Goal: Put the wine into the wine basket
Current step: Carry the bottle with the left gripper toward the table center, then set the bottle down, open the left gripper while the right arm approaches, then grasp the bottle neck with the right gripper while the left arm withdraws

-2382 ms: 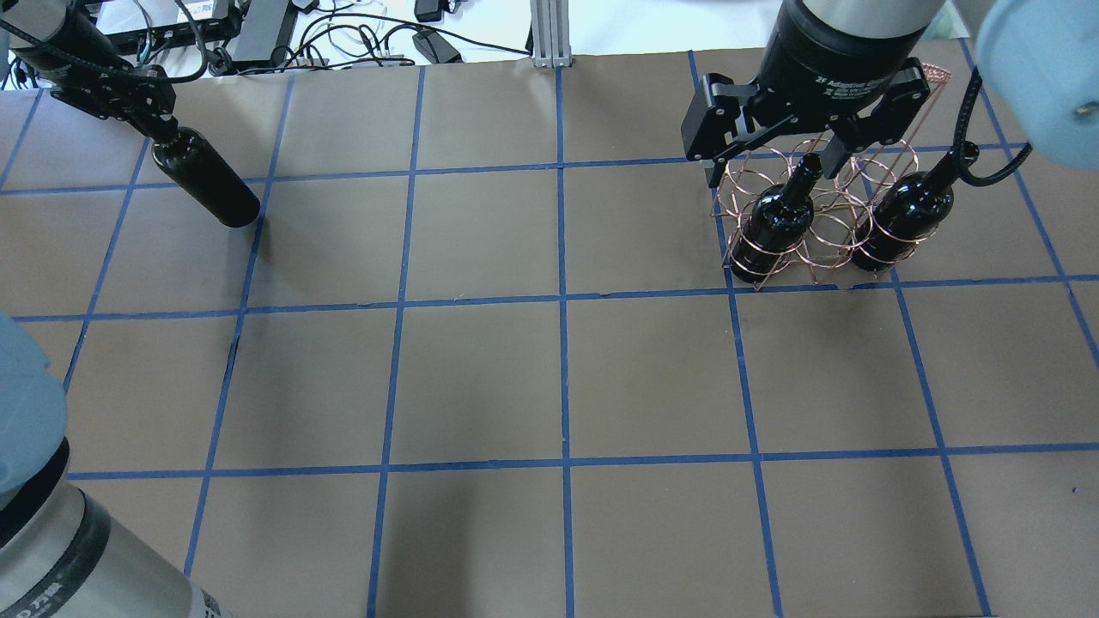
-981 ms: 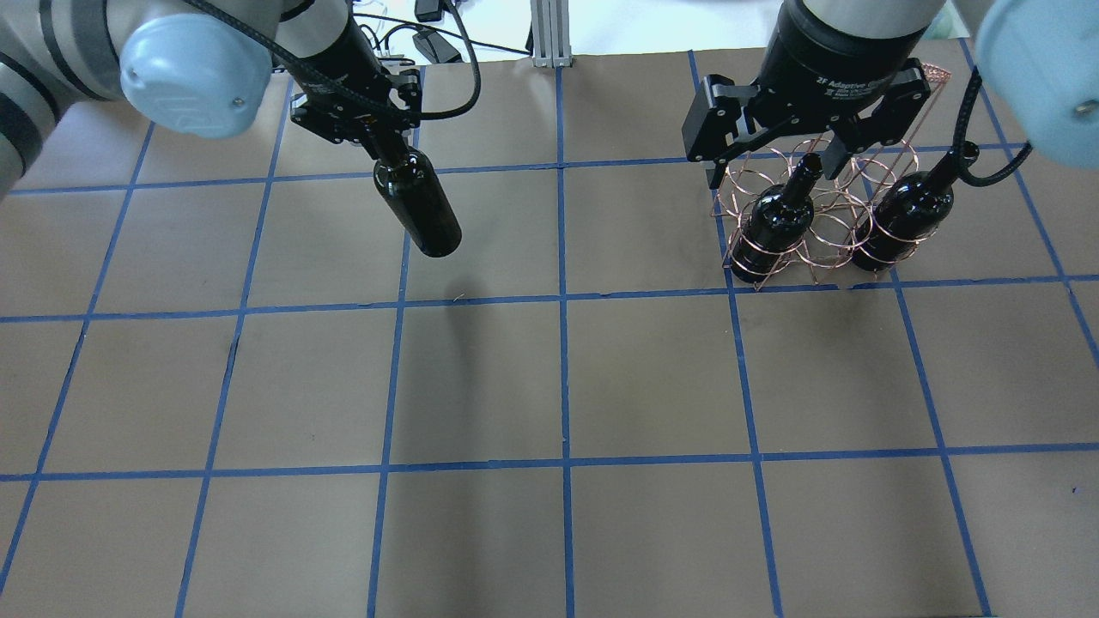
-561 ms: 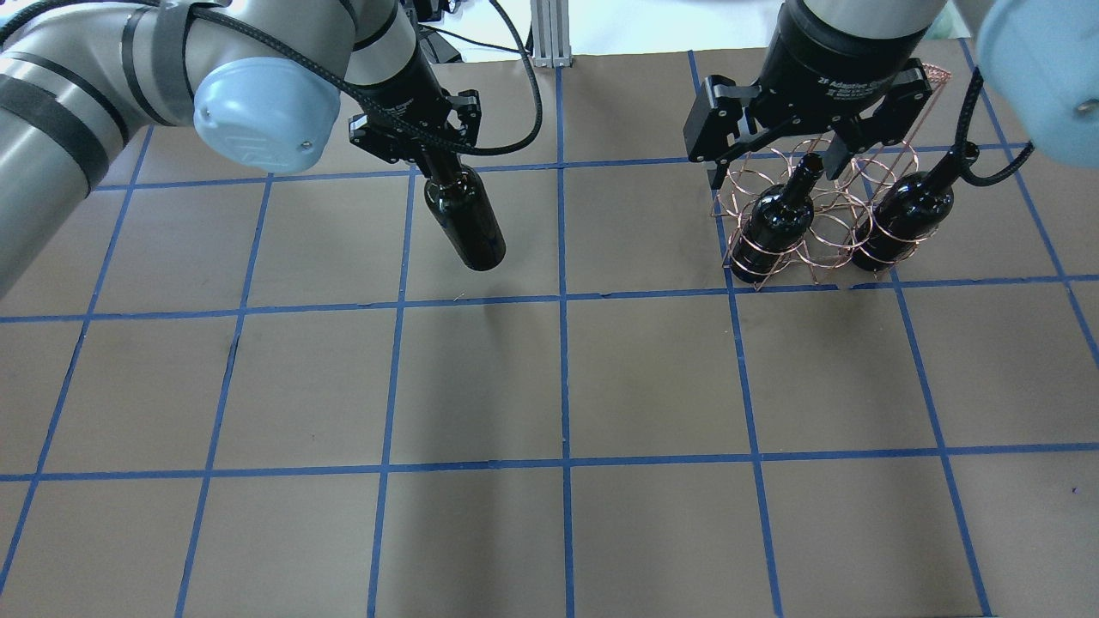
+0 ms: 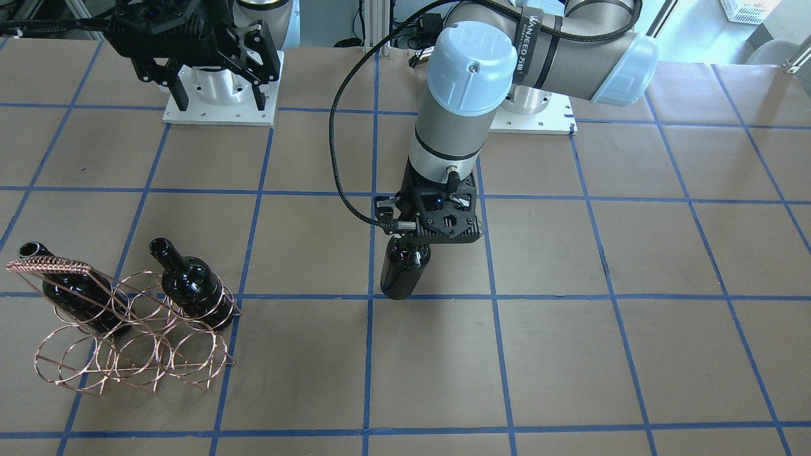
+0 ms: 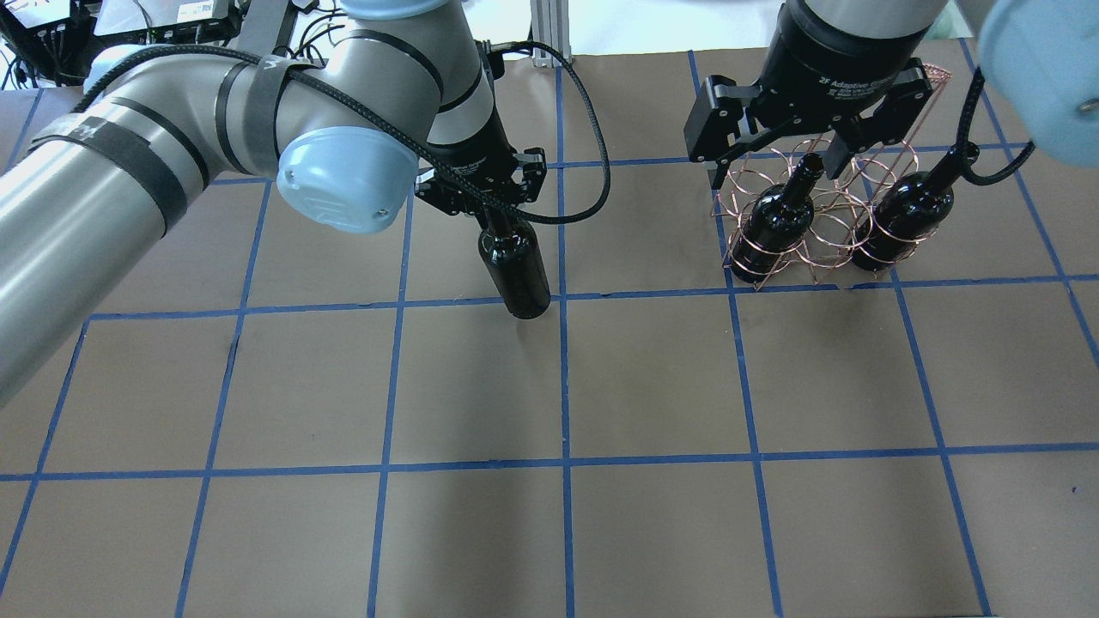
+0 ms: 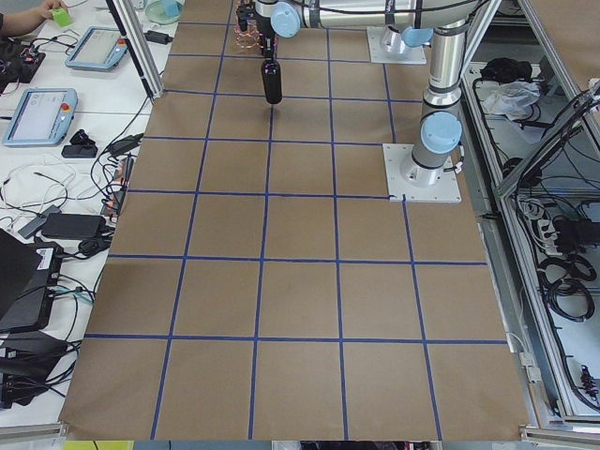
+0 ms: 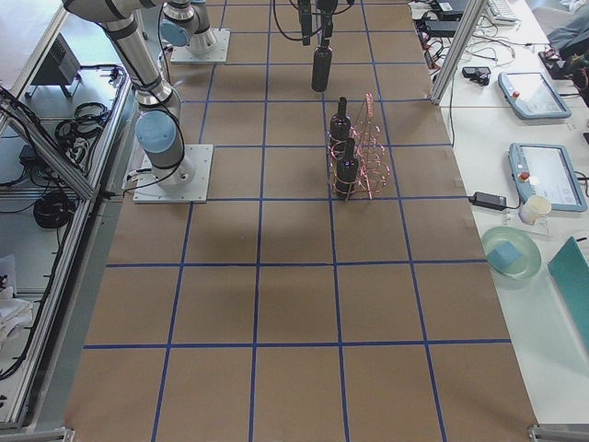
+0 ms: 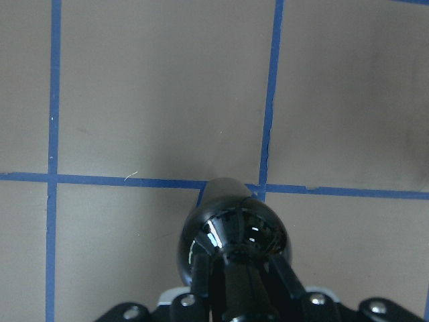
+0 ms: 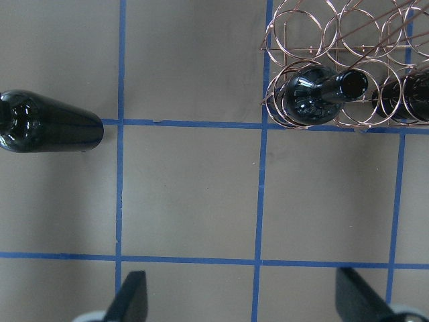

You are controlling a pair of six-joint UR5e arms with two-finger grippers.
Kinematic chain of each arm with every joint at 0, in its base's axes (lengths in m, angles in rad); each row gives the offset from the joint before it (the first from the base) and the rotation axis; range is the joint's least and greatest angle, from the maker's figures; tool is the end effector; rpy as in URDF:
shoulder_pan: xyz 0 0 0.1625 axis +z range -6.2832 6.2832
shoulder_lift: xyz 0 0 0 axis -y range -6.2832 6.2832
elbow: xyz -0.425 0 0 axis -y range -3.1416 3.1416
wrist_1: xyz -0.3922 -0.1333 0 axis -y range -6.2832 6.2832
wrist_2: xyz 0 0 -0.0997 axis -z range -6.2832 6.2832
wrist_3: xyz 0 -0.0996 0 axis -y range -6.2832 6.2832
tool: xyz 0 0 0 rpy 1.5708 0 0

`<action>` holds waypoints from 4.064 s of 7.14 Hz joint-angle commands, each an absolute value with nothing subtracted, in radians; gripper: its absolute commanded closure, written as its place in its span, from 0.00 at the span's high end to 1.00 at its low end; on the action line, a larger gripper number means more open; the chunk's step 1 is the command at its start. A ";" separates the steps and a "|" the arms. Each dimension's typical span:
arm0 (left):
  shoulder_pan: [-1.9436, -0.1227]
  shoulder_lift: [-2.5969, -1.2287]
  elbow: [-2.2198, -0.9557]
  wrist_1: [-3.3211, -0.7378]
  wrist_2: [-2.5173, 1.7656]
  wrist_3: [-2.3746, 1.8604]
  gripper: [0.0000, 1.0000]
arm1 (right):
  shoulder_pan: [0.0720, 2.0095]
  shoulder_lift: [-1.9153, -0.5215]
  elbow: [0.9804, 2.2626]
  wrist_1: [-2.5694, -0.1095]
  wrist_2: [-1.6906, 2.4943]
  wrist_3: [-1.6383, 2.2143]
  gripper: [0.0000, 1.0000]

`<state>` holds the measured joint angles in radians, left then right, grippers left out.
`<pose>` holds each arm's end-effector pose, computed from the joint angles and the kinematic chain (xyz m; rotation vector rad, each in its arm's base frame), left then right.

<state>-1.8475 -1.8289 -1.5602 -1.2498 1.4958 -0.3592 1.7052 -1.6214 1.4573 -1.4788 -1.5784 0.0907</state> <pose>-0.2981 -0.5343 0.3856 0.1214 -3.0442 0.0707 0.1946 -0.4500 0.5589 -0.0682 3.1382 -0.1138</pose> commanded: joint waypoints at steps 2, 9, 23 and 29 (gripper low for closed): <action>-1.859 -1.832 -1.569 -1.249 1.496 -0.359 0.00 | 1.706 -1.621 1.457 -1.477 -1.578 0.092 1.00; -1.862 -1.839 -1.585 -1.243 1.496 -0.351 0.00 | 1.707 -1.621 1.457 -1.479 -1.575 0.092 1.00; -1.513 -1.611 -1.422 -1.589 1.609 0.066 1.00 | 1.940 -1.242 1.263 -1.656 -1.500 0.560 1.00; -1.580 -1.539 -1.476 -1.594 1.605 0.048 1.00 | 1.999 -1.189 1.371 -1.779 -1.497 0.569 0.90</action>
